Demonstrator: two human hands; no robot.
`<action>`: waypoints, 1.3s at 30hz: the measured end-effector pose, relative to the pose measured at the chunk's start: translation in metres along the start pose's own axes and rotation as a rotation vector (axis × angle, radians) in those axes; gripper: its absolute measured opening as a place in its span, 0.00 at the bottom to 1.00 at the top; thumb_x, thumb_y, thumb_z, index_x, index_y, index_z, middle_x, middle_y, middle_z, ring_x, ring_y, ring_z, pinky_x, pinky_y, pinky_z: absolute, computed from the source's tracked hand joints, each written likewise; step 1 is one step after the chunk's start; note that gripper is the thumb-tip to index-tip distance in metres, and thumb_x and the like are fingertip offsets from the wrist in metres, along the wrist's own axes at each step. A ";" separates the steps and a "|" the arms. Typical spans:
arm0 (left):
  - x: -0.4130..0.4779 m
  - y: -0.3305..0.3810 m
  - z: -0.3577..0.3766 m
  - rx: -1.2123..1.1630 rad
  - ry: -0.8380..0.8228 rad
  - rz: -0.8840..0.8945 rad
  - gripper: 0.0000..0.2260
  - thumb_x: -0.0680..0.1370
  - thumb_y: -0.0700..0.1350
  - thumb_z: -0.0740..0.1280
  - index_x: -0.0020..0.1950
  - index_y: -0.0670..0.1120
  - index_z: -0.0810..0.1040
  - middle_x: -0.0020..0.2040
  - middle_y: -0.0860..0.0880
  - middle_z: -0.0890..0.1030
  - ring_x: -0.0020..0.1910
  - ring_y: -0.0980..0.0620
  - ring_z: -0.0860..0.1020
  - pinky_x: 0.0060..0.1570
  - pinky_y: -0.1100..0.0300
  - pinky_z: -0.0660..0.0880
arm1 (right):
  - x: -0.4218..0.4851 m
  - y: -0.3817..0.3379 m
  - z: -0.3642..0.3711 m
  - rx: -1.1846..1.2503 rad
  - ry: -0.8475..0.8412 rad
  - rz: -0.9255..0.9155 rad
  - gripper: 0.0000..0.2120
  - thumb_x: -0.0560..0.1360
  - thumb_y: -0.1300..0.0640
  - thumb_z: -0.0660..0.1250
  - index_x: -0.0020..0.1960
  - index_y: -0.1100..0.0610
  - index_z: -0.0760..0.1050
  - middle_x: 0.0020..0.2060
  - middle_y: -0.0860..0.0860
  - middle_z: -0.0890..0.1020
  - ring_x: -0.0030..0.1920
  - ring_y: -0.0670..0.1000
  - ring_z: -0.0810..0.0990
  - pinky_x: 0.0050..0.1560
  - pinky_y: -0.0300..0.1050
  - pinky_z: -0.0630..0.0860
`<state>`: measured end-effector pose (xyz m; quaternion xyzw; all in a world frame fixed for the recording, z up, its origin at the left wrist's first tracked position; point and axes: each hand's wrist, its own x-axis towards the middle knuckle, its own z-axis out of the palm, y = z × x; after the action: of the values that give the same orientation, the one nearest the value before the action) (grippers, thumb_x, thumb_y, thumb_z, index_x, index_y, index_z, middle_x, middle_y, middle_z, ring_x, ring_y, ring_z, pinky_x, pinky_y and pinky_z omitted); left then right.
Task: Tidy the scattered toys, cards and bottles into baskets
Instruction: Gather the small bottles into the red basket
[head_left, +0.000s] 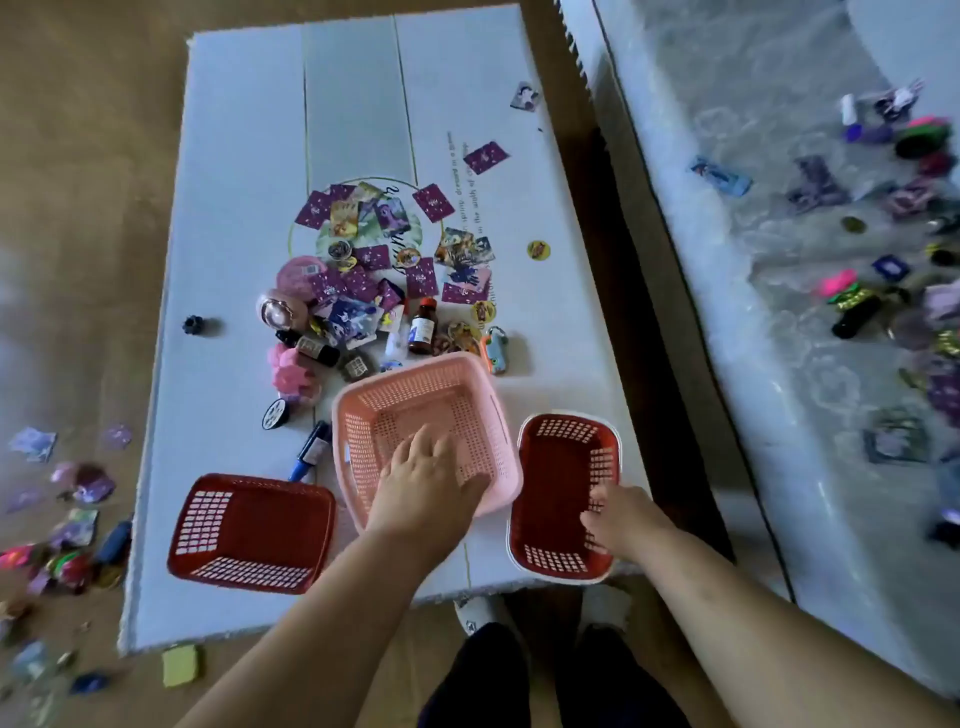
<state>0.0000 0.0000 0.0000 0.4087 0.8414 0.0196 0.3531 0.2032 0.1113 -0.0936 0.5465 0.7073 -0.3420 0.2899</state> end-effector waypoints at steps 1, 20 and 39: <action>0.003 0.002 0.006 0.004 -0.019 0.012 0.29 0.80 0.59 0.59 0.77 0.48 0.59 0.78 0.46 0.57 0.77 0.43 0.54 0.75 0.46 0.56 | 0.004 0.006 0.010 -0.024 -0.031 0.009 0.21 0.75 0.45 0.59 0.65 0.52 0.70 0.58 0.54 0.77 0.54 0.54 0.78 0.57 0.49 0.77; 0.027 0.097 0.081 0.059 -0.080 -0.019 0.23 0.80 0.51 0.61 0.74 0.49 0.63 0.74 0.47 0.64 0.73 0.45 0.61 0.72 0.50 0.59 | 0.052 0.065 0.039 0.430 0.031 0.037 0.17 0.77 0.47 0.64 0.62 0.52 0.67 0.55 0.50 0.80 0.51 0.52 0.82 0.53 0.47 0.80; 0.065 0.377 0.168 0.287 -0.125 0.213 0.17 0.81 0.50 0.60 0.69 0.50 0.67 0.58 0.46 0.81 0.55 0.44 0.80 0.55 0.50 0.77 | 0.021 0.355 -0.130 0.405 0.215 -0.065 0.16 0.77 0.56 0.59 0.63 0.49 0.74 0.54 0.50 0.77 0.55 0.52 0.77 0.48 0.44 0.71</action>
<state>0.3296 0.2538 -0.0424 0.5422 0.7637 -0.0890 0.3387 0.5388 0.2871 -0.0915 0.6038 0.6682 -0.4260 0.0860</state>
